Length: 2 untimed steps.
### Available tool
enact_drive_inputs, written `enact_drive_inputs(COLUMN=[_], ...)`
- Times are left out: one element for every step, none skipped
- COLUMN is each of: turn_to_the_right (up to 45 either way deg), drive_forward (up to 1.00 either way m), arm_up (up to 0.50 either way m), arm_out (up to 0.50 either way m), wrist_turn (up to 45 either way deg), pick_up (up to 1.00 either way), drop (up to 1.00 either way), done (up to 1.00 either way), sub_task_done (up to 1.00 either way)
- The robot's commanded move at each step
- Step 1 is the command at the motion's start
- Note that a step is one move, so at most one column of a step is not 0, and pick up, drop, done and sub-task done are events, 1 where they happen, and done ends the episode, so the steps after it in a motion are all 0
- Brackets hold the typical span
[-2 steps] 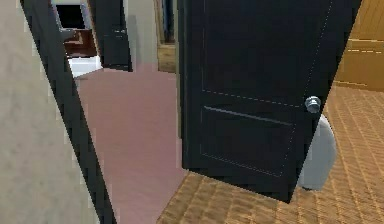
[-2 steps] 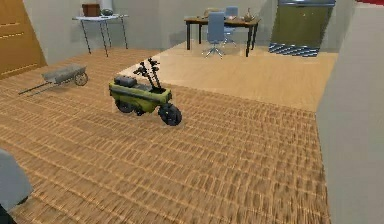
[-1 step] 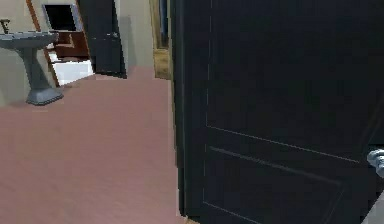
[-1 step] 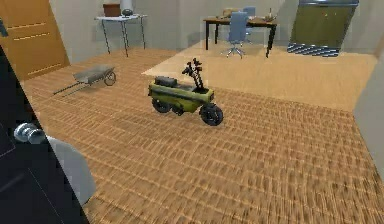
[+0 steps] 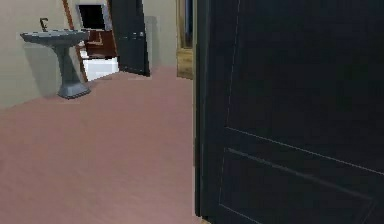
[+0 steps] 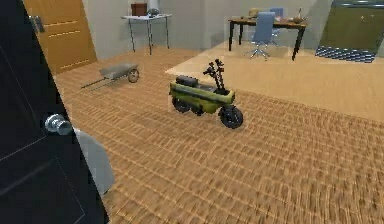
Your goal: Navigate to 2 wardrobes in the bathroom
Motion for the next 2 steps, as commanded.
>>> enact_drive_inputs(turn_to_the_right=[0.0,-24.0], drive_forward=[0.4,0.0], arm_up=[0.0,0.0], arm_out=[0.0,0.0], wrist_turn=[0.0,0.0], pick_up=[0.0,0.0], drop=[0.0,0.0], done=[0.0,0.0], sub_task_done=[0.0,0.0])
